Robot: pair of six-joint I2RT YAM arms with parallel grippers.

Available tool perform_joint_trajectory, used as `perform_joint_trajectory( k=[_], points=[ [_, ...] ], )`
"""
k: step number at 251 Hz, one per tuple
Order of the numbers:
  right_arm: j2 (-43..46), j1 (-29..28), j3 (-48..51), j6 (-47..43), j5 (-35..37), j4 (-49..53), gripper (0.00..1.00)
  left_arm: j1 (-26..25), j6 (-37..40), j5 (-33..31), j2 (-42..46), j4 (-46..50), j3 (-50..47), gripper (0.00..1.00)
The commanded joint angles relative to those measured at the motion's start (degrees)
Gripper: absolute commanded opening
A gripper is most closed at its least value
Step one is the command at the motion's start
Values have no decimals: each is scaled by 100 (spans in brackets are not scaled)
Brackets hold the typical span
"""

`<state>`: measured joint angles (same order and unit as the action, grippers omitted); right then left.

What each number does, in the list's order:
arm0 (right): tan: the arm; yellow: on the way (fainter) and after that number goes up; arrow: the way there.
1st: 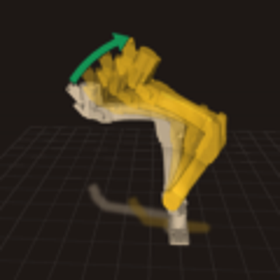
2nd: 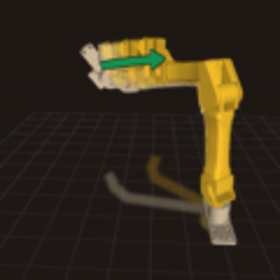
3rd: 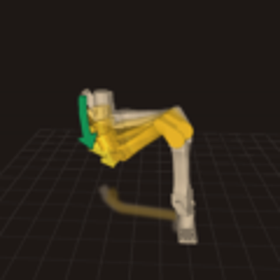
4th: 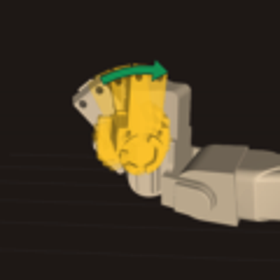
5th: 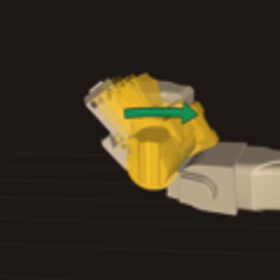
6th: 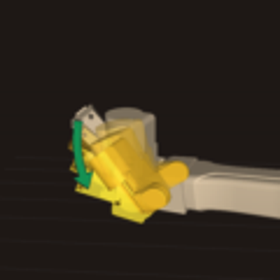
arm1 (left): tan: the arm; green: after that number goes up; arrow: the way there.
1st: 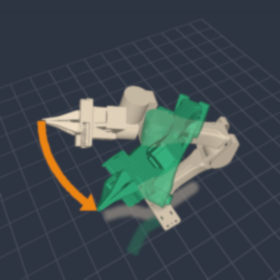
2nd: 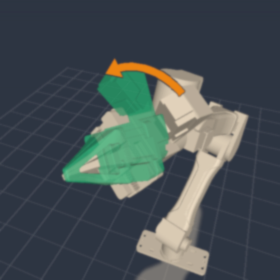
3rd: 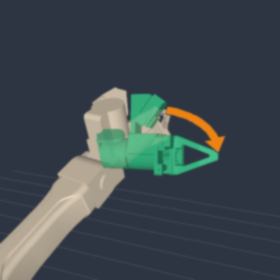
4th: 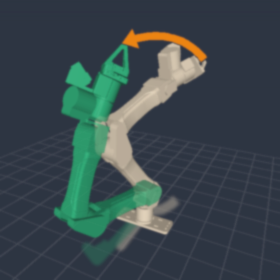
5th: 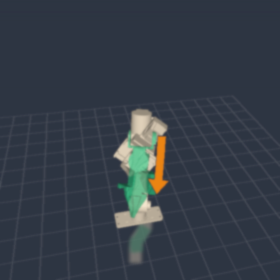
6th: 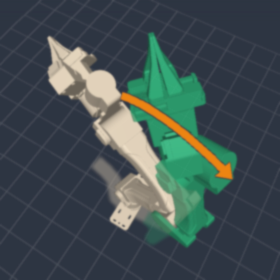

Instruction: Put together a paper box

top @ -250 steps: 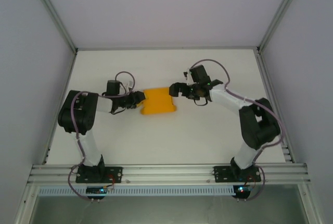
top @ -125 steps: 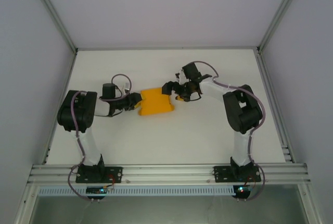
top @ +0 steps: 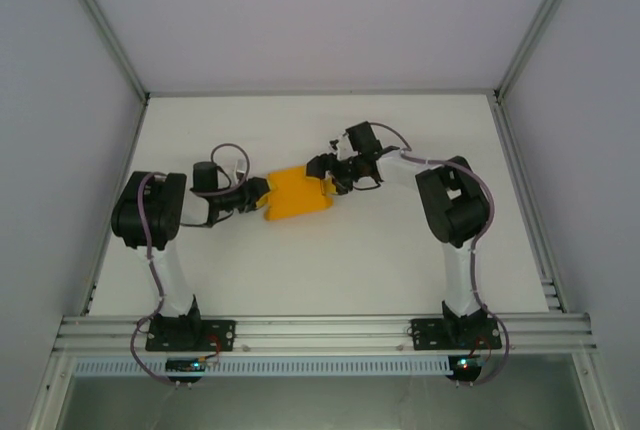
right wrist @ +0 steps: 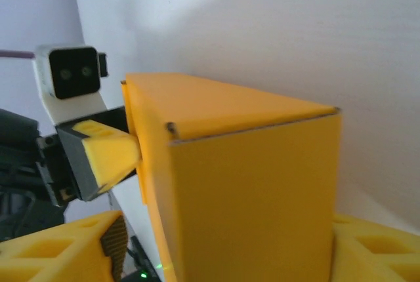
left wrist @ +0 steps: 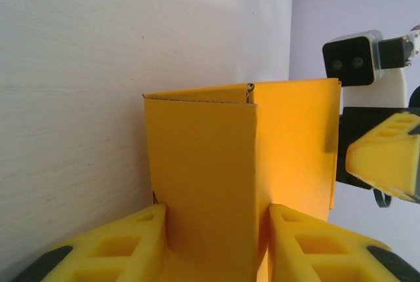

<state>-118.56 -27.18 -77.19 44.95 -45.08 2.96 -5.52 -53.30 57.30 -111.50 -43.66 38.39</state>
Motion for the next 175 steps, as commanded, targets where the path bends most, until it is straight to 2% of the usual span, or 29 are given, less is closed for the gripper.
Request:
perform_joint_trajectory(
  k=[1,21,43,81,98,109,127,143,159,175],
  points=[
    [-74,-129,-117,608,-676,-973,66,-22,76,-12,-37,158,-36,40],
    [45,-127,-44,640,-657,-1011,54,-39,138,-15,178,233,68,44],
    [244,-92,73,620,-612,-956,48,-84,412,-56,501,635,305,49],
    [759,12,445,629,-368,-865,44,-312,1513,-495,1130,2426,1030,65],
    [1059,101,638,570,-189,-653,42,-449,1991,-874,1468,3127,1284,80],
    [1265,184,772,531,-58,-505,42,-546,2296,-1123,1710,3468,1389,99],
    [1613,342,1054,538,133,-252,42,-755,2845,-1841,2155,4145,1600,100],
    [1924,467,1259,527,233,-5,40,-1088,3530,-2782,2628,4807,1781,100],
    [2241,574,1363,526,326,488,38,-1595,4254,-3977,3144,5145,1809,100],
    [2549,718,1348,442,316,1114,36,-2156,5080,-4856,3640,5154,1686,100]
  ],
)
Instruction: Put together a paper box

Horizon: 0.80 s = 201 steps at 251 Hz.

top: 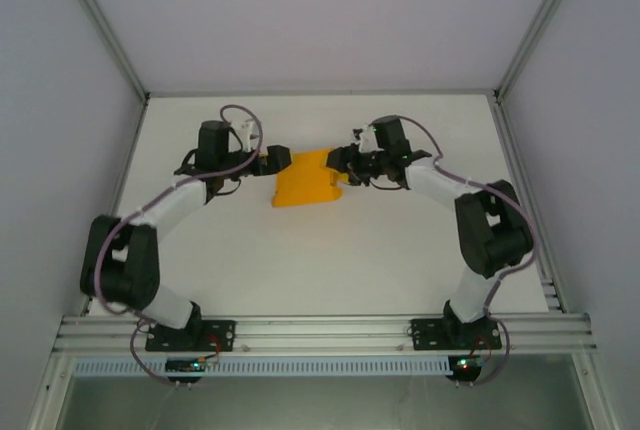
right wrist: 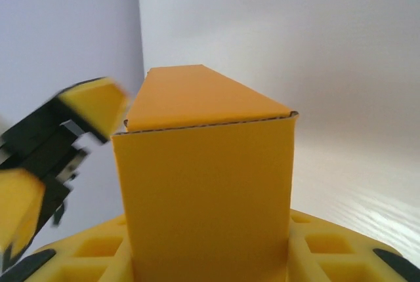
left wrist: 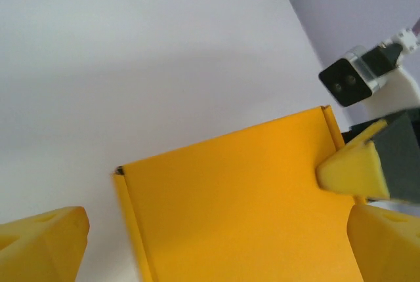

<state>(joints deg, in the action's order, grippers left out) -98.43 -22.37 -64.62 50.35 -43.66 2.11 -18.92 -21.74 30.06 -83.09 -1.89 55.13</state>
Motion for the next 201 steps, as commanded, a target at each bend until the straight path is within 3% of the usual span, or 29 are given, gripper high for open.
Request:
perform_joint_trajectory(
  k=[1,43,68,102,141,201],
  points=[
    [553,248,82,-96,174,1241,37,-847,1978,-2170,832,970,0,100],
    [1033,872,-554,11,171,3645,37,-2282,4205,-3010,1826,294,-723,100],
    [1177,1217,-590,438,-523,4101,34,-2881,5040,-3529,1987,-256,-988,100],
    [1300,1322,-604,974,-1312,4187,32,-3016,5365,-3661,1602,310,-501,100],
    [1283,1358,-1030,658,-1190,5081,35,-3060,5615,-3941,1160,271,-327,100],
    [1345,1359,-954,994,-1281,4909,36,-3083,5820,-3694,1102,114,-352,97]
  ],
)
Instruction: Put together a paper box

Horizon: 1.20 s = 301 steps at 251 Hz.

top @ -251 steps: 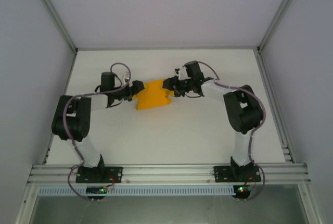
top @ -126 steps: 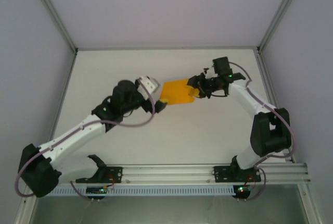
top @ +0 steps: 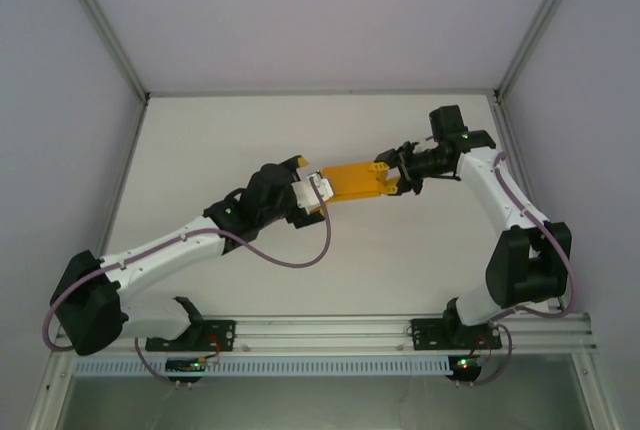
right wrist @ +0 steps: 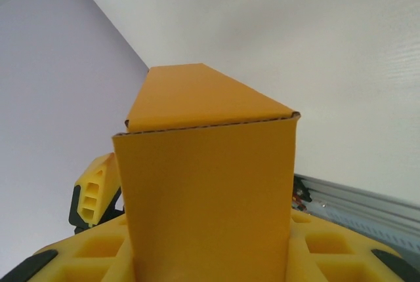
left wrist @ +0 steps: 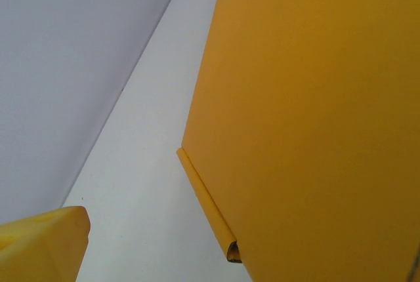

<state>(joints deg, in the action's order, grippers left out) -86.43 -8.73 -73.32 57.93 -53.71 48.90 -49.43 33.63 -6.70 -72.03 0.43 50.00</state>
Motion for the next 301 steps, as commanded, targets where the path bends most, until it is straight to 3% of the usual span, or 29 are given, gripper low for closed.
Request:
perform_joint_trajectory(
  k=[1,53,137,203,229,266,280,301],
  points=[
    [144,-5,-81,236,-278,223,36,-36,284,-17,-8,-120,161,97],
    [57,-61,-42,343,-509,22,37,-78,451,134,-212,-285,227,84],
    [83,-112,-63,163,-551,208,40,-80,575,-10,-224,-523,213,55],
    [127,-119,-71,55,-515,293,49,-81,573,41,-84,-520,152,43],
    [118,-112,-93,28,-562,219,64,-76,533,165,-23,-309,207,42],
    [100,3,-207,-19,-269,-201,76,7,217,390,-58,316,427,40],
    [113,78,-315,-287,16,-228,98,57,95,578,-49,705,499,40],
    [196,274,-606,-1296,751,-52,99,184,-133,839,-27,1367,626,39]
  ],
)
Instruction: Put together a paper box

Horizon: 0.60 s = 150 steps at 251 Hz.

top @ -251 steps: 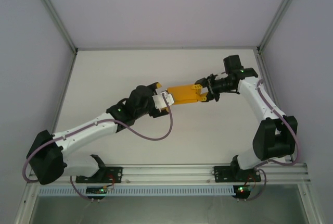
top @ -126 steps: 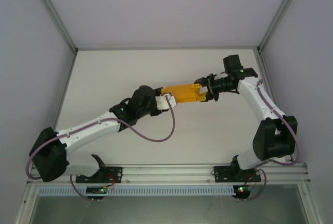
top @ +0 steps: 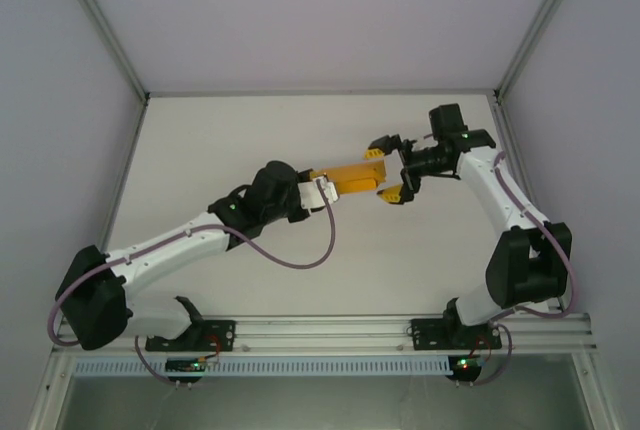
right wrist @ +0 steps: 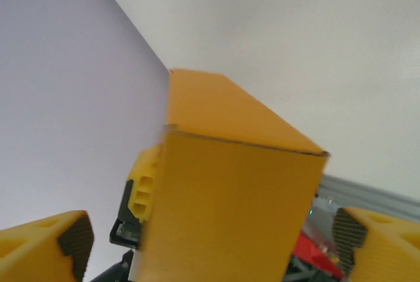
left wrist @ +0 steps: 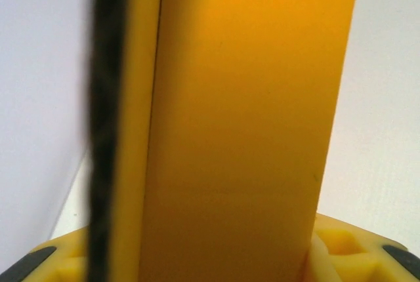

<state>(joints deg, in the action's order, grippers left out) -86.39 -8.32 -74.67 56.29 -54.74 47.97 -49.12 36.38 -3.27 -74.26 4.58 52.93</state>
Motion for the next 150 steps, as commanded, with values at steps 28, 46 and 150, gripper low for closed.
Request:
perform_joint_trajectory(
  k=[28,46,150],
  points=[
    [743,296,-597,-2958,3063,-499,99,411,-664,986,142,2117,604,39],
    [1191,50,-257,-3981,4372,-1057,99,625,-588,1691,-1,3077,776,40],
    [1696,-445,745,-6730,3042,-1465,99,1108,-760,1956,-1477,4353,1760,40]
  ],
)
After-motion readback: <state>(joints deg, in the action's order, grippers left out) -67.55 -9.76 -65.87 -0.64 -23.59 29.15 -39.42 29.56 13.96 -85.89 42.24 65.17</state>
